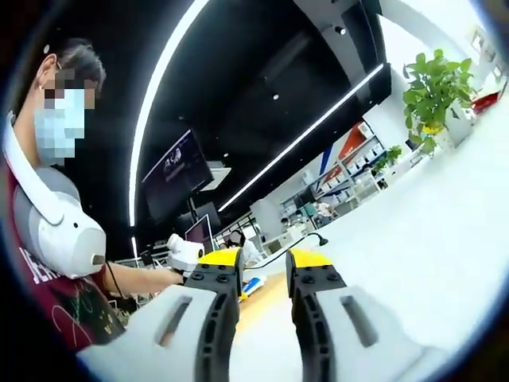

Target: Pick up the toothpaste unscrew the cap squeeze it onto the small board screw the cap back on and return it to the table

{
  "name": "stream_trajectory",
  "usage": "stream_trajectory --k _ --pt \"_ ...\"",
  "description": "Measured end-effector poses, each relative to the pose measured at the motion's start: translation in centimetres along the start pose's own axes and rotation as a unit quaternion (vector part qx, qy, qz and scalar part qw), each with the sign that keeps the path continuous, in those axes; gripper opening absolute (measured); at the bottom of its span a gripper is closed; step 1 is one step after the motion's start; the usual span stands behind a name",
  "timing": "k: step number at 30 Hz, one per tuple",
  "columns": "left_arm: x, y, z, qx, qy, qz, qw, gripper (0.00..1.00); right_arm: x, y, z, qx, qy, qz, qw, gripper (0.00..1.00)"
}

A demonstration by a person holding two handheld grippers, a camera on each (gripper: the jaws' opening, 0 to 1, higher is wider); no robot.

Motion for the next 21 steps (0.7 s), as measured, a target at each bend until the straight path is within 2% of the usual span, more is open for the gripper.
stream_trajectory --k 7,9,13,14,17,21 --pt "-0.6 0.2 -0.4 0.013 0.014 -0.008 0.9998 0.26 -0.4 -0.5 -0.1 0.0 0.005 -0.008 1.0 0.23" --pt "-0.8 0.0 -0.5 -0.002 0.02 -0.019 0.9996 0.2 -0.4 -0.6 -0.2 0.001 0.007 -0.009 0.9999 0.23" --pt "-1.5 -0.6 -1.0 -0.071 0.032 -0.044 0.996 0.11 -0.4 -0.5 -0.3 -0.002 0.012 -0.009 0.9999 0.23" --pt "-1.5 -0.7 -1.1 -0.076 0.035 -0.049 0.9953 0.09 -0.5 -0.5 -0.3 -0.001 0.012 -0.01 0.9999 0.23" --pt "-1.8 -0.9 -1.3 -0.058 0.029 -0.047 0.9968 0.07 -0.7 -0.5 -0.3 -0.001 0.011 -0.013 0.9999 0.23" --pt "-2.3 -0.9 -1.6 -0.065 0.029 -0.053 0.9961 0.07 -0.9 -0.4 -0.2 0.002 0.01 -0.017 0.9998 0.23"
Point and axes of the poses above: the point that each gripper's makers call its tool centre point, and the gripper's own axes: x roughly forward along the fingers, y roughly to its left, z roughly out of its top, the point moved 2 cm from there along -x, roughly backward along the fingers, and after that the axes turned 10 degrees about -x, right-handed, at the moved point
